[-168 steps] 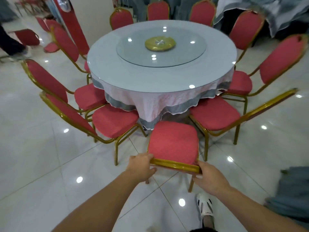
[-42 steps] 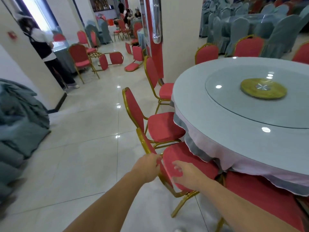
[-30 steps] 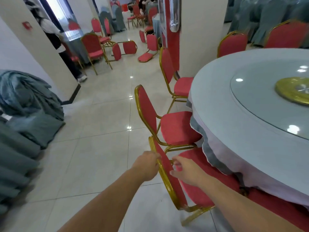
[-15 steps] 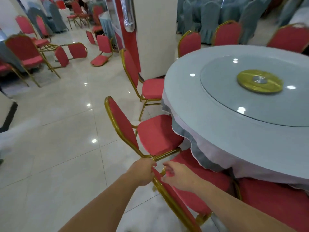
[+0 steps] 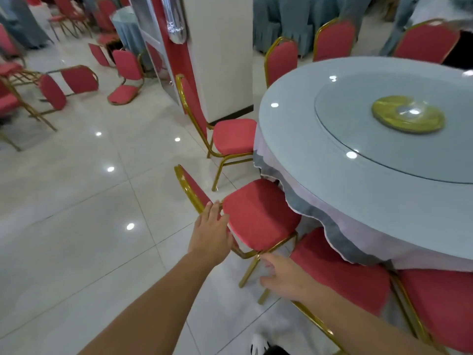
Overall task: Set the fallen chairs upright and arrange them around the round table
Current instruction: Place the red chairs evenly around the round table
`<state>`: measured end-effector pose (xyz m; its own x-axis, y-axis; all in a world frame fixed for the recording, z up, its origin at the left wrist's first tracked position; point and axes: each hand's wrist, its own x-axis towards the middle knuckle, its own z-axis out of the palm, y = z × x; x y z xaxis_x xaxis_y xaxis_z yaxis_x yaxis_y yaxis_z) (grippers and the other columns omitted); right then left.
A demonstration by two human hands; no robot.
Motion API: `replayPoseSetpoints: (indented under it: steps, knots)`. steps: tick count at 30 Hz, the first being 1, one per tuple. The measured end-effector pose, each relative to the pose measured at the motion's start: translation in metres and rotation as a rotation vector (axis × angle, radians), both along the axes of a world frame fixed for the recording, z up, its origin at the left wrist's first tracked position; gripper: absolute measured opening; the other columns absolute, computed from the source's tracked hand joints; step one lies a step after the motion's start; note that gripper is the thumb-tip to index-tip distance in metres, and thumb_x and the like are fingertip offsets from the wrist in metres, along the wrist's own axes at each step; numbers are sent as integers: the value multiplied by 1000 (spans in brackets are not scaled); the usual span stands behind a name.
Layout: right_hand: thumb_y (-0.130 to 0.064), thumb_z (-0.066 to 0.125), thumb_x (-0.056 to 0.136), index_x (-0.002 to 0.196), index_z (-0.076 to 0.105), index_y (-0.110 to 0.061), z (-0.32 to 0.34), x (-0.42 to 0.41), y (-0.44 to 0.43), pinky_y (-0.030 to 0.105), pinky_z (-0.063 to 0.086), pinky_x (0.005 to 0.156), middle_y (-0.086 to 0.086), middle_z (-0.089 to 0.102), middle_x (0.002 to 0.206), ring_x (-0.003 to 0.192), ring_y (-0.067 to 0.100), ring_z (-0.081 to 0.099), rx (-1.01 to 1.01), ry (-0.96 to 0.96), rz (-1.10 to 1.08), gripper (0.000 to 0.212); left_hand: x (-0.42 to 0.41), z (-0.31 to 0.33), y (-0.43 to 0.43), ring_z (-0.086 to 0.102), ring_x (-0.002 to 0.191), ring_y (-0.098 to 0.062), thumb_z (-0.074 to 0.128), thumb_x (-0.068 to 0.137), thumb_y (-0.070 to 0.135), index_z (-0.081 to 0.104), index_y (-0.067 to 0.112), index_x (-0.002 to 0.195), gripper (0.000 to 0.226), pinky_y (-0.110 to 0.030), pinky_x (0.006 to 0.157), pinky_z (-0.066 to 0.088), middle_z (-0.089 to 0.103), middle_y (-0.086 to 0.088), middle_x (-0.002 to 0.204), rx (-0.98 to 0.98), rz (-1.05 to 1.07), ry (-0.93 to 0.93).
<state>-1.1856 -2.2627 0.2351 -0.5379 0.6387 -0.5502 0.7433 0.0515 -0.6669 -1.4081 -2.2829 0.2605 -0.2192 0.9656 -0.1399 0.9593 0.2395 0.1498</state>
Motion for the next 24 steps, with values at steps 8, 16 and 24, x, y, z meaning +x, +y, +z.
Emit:
replayPoseSetpoints:
  steps: [8,16,24]
  knots:
    - [-43,71,85,157,37,-25,-30,-134,71,29,45,105,-5,54,149,134,16,53,92,4,85,81,-94,-3,45,-6,160,-39,54,99,61,17,23,165,85,-59,126,22,-6,-10,174,-101,157,-15]
    - [-46,73,85,149,34,-22,-60,-208,102,40,54,98,2,60,132,117,28,66,151,-189,178,79,-155,-40,100,61,114,-27,61,98,56,38,8,142,69,-41,93,55,59,-8,136,-113,803,-823]
    - [-32,64,92,165,6,-23,-60,-265,145,37,49,97,7,64,132,119,29,63,169,-275,199,94,-195,-47,167,76,90,-38,62,93,11,66,18,100,10,-58,77,63,77,-17,96,16,810,-1070]
